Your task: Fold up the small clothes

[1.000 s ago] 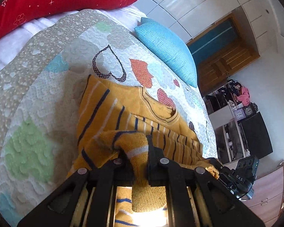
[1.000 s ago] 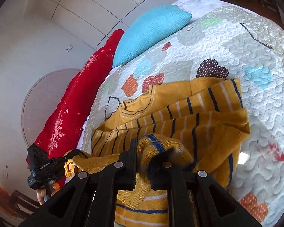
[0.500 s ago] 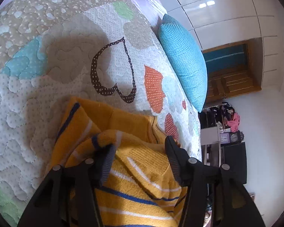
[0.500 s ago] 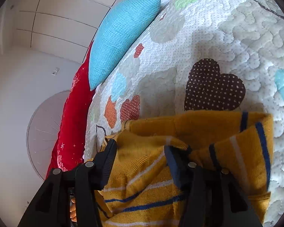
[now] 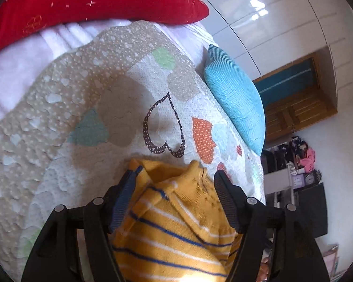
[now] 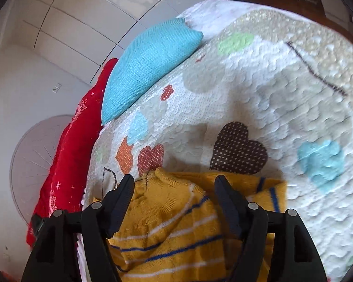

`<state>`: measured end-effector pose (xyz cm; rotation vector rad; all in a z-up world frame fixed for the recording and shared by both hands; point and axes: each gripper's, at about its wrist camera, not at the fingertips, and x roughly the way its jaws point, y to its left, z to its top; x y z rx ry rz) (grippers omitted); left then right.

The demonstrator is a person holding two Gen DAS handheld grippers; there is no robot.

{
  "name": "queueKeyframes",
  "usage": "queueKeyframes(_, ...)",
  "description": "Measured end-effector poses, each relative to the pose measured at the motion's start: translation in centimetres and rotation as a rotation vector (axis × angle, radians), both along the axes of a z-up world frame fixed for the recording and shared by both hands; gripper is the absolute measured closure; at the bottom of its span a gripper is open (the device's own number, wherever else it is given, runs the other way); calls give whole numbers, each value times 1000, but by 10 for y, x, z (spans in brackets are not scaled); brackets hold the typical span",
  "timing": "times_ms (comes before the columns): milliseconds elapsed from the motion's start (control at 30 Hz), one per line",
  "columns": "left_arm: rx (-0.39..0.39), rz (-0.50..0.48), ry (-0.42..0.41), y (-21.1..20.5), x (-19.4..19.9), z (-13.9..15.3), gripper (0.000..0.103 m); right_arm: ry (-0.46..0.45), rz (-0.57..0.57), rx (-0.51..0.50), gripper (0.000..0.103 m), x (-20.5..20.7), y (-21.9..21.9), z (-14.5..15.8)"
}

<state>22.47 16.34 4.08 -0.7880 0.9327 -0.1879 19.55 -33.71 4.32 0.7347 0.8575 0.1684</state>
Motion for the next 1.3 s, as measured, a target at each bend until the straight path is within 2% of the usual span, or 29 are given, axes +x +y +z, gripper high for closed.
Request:
queueKeyframes(67, 77, -46, -13, -3, -22, 6, 28, -3, 22, -74, 25, -23, -5, 11)
queueKeyframes(167, 160, -129, -18, -11, -57, 2, 25, 3, 66, -152, 23, -65, -9, 14)
queueKeyframes(233, 182, -192, -16, -16, -80, -9, 25, 18, 88, -162, 23, -93, -9, 4)
queueKeyframes(367, 161, -257, 19, -26, -110, -41, 25, 42, 115, -144, 23, -135, 1, -25)
queueKeyframes(400, 182, -254, 43, -30, -114, -49, 25, 47, 125, -139, 31, -141, 7, -33)
queueKeyframes(433, 222, -253, 72, -34, -115, -56, 27, 53, 135, -126, 44, -145, 13, -41)
queueKeyframes(467, 268, -259, 88, -38, -114, -61, 40, 69, 150, -105, 80, -147, 18, -49)
queueKeyframes(500, 333, -271, 102, -42, -113, -61, 48, 85, 149, -94, 87, -148, 20, -54)
queueKeyframes(567, 387, -270, 124, -41, -110, -50, 71, 93, 98, -128, 91, -151, 15, -53)
queueKeyframes(600, 449, -239, 133, -39, -109, -41, 82, 107, 68, -163, 91, -152, 10, -51)
queueKeyframes(667, 620, -178, 118, -34, -112, -23, 84, 131, 16, -248, 91, -155, 1, -47)
queueKeyframes(700, 649, -162, 115, -29, -114, -18, 84, 142, 4, -280, 84, -158, -2, -45)
queueKeyframes(733, 630, -152, 110, -22, -120, -14, 81, 148, 5, -280, 79, -158, -5, -43)
queueKeyframes(767, 581, -151, 99, -15, -128, -12, 70, 148, 9, -275, 71, -161, -6, -41)
queueKeyframes(800, 537, -149, 82, -11, -137, -9, 61, 136, 9, -278, 69, -166, -7, -37)
queueKeyframes(833, 518, -135, 61, -7, -147, -7, 43, 120, -1, -307, 69, -171, -6, -30)
queueKeyframes(867, 518, -113, 40, -6, -157, -7, 34, 104, -12, -339, 69, -176, -6, -23)
queueKeyframes(967, 516, -80, -4, -8, -179, -15, 32, 25, -4, -355, 69, -183, 6, 1)
queueKeyframes(1067, 487, -60, 3, -12, -184, -38, 32, -44, 30, -366, 69, -172, 31, 21)
queueKeyframes(1133, 516, -39, 24, -14, -186, -57, 32, -52, 59, -376, 69, -157, 50, 26)
queueKeyframes(1233, 588, -30, -47, -21, -195, -66, 29, -46, 79, -371, 69, -128, 72, 21)
queueKeyframes(1300, 649, -55, -70, -31, -198, -69, 23, -23, 73, -447, 66, -110, 84, 11)
